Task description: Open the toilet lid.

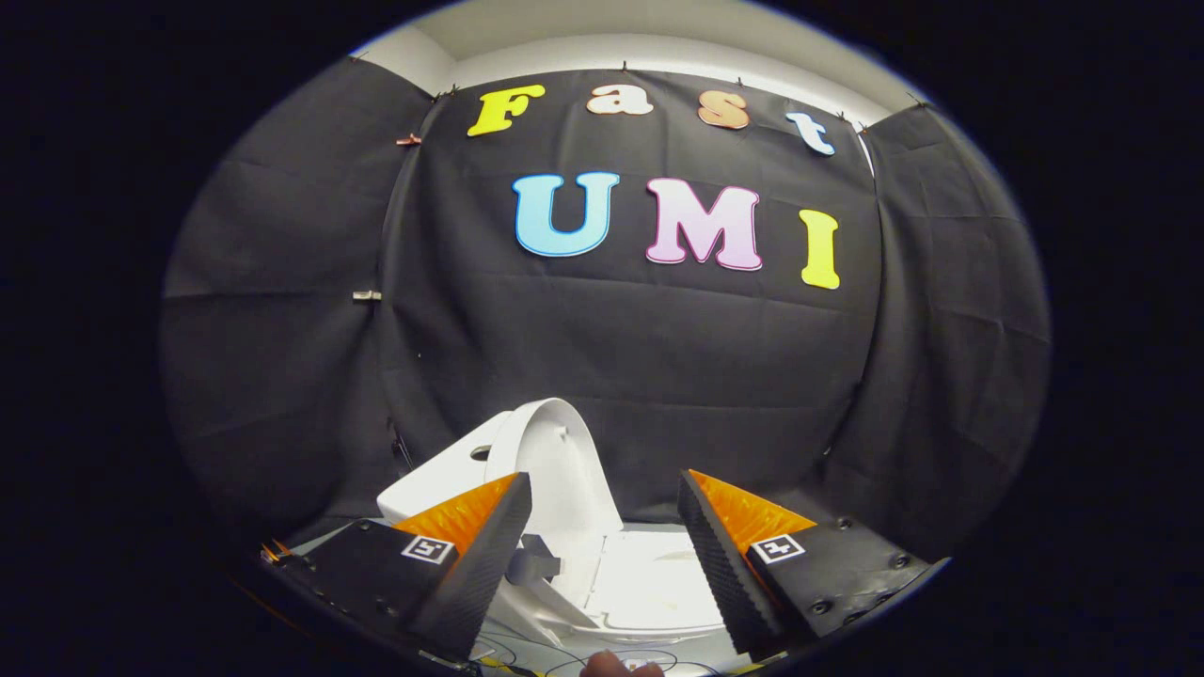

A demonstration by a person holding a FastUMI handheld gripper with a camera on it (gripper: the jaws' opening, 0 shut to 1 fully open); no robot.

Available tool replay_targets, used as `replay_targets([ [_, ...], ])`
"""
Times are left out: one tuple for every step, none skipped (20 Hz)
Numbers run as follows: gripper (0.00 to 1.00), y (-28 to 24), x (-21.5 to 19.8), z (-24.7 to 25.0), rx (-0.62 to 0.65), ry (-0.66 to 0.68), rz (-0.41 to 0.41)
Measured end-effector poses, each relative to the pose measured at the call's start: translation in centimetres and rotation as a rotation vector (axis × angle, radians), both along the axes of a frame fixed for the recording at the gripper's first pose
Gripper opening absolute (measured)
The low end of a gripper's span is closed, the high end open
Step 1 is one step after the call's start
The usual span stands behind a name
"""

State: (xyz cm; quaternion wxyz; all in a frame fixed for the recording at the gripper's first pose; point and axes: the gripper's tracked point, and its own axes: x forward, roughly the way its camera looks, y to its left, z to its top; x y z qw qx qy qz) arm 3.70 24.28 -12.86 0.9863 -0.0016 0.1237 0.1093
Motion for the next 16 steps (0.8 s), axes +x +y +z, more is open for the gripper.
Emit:
replay_targets([
  [0.99, -0.8, -0.1, 1.0, 0.008, -0.016, -0.001],
  [0.99, -1.9, -0.4, 2.2, 0.014, -0.037, -0.008],
  [0.99, -2.9, -0.5, 3.3, 0.019, -0.059, -0.016],
  [0.99, -3.8, -0.7, 4.3, 0.023, -0.079, -0.022],
  [0.99, -4.7, -0.9, 5.2, 0.029, -0.095, -0.027],
  [0.99, -5.5, -1.2, 6.1, 0.035, -0.109, -0.027],
  [0.98, -6.4, -1.4, 7.0, 0.04, -0.122, -0.031],
  [0.98, -7.4, -1.8, 8.0, 0.051, -0.141, -0.039],
  [0.98, -8.3, -2.0, 9.0, 0.062, -0.159, -0.044],
  [0.98, -9.1, -2.3, 9.9, 0.073, -0.176, -0.048],
  [0.98, -10.0, -2.5, 10.5, 0.077, -0.188, -0.053],
  [0.98, -10.9, -2.7, 11.1, 0.077, -0.199, -0.059],
  [0.98, -11.9, -2.9, 11.5, 0.073, -0.208, -0.067],
  [0.98, -12.8, -3.1, 11.7, 0.067, -0.213, -0.077],
  [0.98, -13.6, -3.2, 12.0, 0.065, -0.222, -0.085],
  [0.98, -14.7, -3.4, 12.2, 0.062, -0.233, -0.097],
])
